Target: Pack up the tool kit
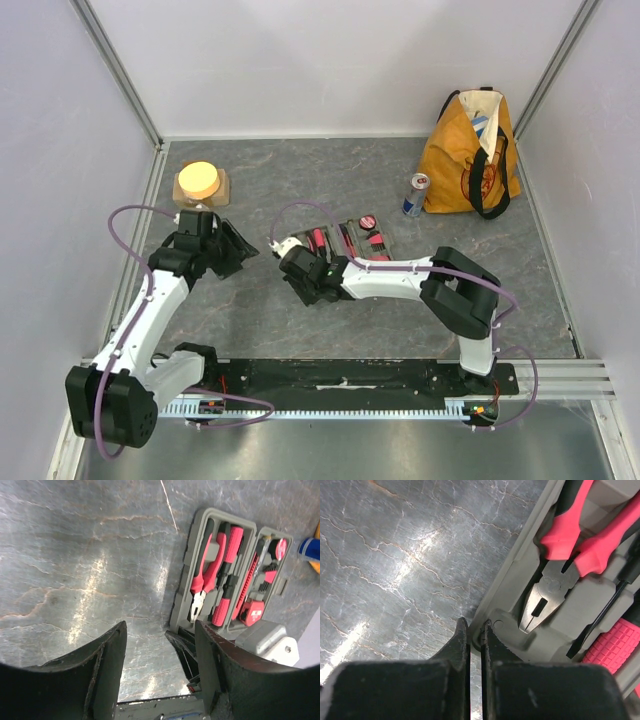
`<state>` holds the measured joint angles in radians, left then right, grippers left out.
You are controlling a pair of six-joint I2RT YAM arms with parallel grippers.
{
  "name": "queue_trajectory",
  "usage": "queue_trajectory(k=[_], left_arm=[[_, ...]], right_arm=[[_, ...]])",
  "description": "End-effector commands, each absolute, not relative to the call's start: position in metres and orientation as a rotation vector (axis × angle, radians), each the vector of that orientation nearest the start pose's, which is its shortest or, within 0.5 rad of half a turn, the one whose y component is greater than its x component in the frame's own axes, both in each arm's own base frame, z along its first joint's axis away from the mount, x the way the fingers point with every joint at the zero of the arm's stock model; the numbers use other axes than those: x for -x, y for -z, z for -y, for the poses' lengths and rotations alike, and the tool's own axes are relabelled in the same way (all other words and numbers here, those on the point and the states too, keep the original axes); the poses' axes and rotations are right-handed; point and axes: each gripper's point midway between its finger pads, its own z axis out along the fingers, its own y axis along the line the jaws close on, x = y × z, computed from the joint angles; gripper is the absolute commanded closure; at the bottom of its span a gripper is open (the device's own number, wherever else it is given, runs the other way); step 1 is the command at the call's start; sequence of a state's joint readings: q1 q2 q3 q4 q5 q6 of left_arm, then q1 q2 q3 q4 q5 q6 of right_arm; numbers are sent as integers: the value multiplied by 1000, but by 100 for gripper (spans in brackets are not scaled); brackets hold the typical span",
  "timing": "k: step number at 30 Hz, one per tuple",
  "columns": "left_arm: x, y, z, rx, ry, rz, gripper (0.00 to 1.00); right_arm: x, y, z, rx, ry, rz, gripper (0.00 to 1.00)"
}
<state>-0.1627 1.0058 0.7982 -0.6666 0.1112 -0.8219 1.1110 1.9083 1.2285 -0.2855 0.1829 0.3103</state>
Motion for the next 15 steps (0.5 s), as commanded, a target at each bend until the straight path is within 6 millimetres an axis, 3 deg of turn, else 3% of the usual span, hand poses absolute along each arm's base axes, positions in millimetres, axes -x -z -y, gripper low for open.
queue_trajectory(k=[1, 6, 9, 15], left_arm=[[-259, -137, 114, 708, 734, -2407, 38], [-260, -125, 145, 544, 972, -2434, 37], [-260, -116, 154, 493, 1034, -2461, 36], [-269, -111, 162, 443, 1083, -2450, 31]], right_arm=[[-212, -69, -416, 922, -503, -2266, 100], [-202, -105, -427, 936, -660, -2172, 100], [-198, -123, -433, 932, -735, -2127, 100], [-192, -131, -445, 930, -820, -2115, 100]])
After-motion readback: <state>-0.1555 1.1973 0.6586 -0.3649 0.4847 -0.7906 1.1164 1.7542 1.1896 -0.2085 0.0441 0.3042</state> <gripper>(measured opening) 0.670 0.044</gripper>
